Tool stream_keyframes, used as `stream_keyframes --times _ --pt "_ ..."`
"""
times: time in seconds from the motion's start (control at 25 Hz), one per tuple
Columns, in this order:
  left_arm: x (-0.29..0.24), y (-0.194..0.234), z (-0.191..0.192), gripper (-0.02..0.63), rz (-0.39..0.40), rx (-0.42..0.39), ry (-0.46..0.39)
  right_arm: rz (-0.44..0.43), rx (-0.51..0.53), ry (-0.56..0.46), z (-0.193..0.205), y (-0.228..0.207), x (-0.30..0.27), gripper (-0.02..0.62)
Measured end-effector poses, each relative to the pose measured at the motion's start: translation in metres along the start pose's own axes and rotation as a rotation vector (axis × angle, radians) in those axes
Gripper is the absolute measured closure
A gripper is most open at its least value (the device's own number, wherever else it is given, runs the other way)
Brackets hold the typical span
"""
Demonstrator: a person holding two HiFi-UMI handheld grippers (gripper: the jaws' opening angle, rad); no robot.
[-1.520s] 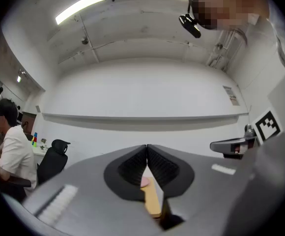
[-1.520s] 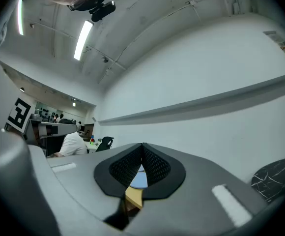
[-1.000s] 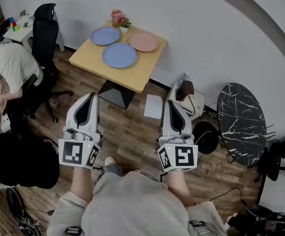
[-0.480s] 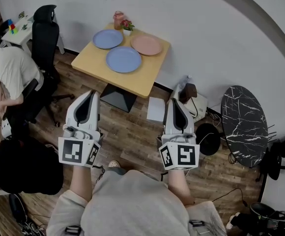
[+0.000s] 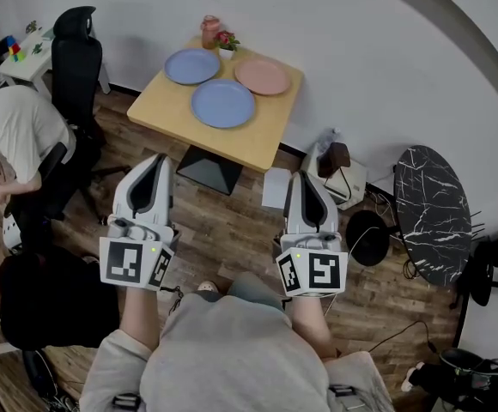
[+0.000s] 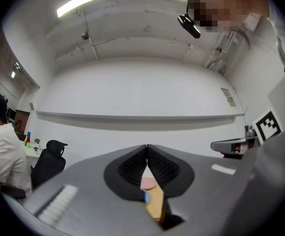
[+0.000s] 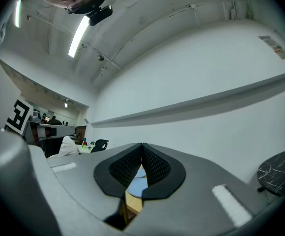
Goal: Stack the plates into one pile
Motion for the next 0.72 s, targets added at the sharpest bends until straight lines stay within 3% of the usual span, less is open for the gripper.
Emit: stream_keyframes --times 0.32,0.72 --pt "-0.025 0.01 0.017 0.546 0.013 0.01 0.024 0.001 -0.012 0.023 0.015 -0.007 -0.03 0.592" --pt "-0.093 0.034 0.029 0.546 -0.044 -0.009 0.014 -0.065 -0.015 -0.001 0.026 -0.037 -0.114 0.592"
Point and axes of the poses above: the fingertips, and each gripper's own axes: x backward along the fingers, y to its left, z out of its underside, the point moved 8 cm from there along x, backward along the fingers, and after that the axes turned 9 degrees about -z, right-handed, at the moved point
